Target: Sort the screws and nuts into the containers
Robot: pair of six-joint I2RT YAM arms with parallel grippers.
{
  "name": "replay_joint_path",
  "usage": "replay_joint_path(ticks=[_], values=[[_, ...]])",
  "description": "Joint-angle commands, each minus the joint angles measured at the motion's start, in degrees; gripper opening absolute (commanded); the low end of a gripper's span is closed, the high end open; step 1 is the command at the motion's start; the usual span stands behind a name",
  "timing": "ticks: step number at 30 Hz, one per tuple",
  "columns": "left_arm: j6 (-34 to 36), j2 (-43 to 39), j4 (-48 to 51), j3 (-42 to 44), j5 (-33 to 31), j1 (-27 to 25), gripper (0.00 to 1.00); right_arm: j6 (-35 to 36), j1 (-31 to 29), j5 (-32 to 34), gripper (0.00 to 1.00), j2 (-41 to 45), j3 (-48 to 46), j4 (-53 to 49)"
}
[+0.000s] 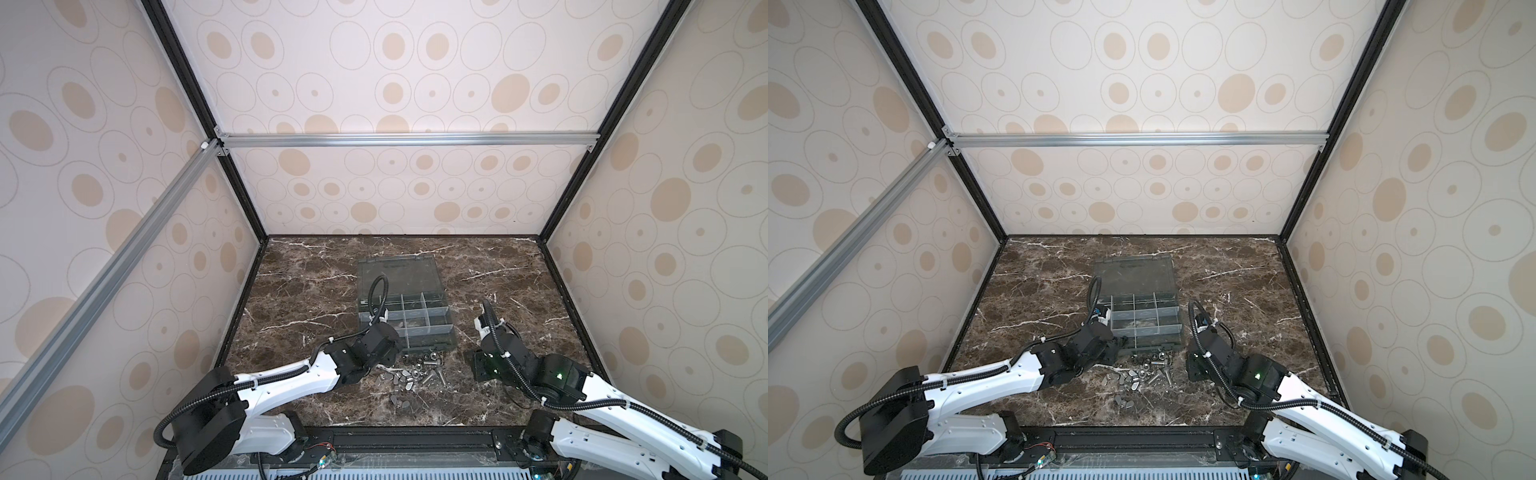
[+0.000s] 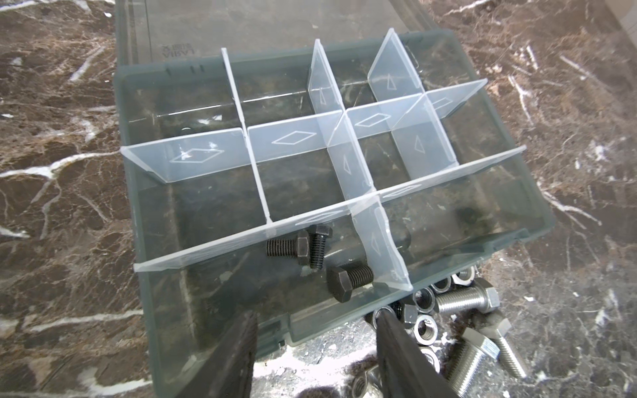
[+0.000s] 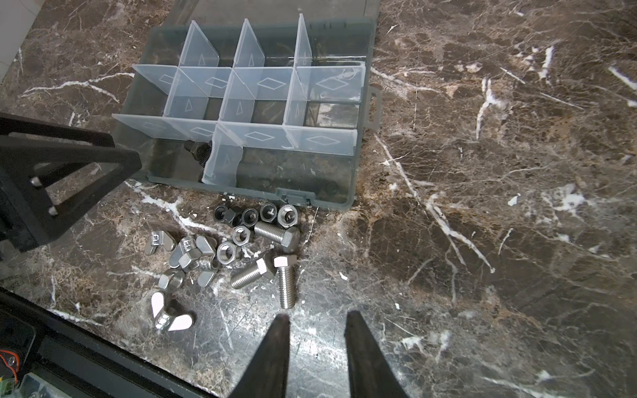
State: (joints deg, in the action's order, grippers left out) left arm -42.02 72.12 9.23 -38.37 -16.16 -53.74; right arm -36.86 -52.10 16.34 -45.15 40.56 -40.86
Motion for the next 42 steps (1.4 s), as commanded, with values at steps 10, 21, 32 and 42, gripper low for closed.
replay_joint_path(ticks=[10, 21, 32, 42], values=[[-2.7, -2.4, -2.0, 1.6, -0.8, 0.2, 0.56, -0.4, 0.0, -0.2, 0.32, 0.0, 0.0, -0.3], [-4.2, -5.1, -2.8, 4.1, -0.5, 0.2, 0.56, -1.1, 0.1, -0.6, 0.32, 1.1, -0.2, -0.9], [-5.7, -8.5, -3.3, 6.6, -0.6, 0.2, 0.56, -1.5, 0.0, -1.1, 0.31, 0.9, -0.2, -0.8], [-6.4, -10.6, -3.3, 7.8, -0.6, 0.2, 0.56, -1.1, 0.1, -2.3, 0.31, -0.6, 0.3, 0.1]])
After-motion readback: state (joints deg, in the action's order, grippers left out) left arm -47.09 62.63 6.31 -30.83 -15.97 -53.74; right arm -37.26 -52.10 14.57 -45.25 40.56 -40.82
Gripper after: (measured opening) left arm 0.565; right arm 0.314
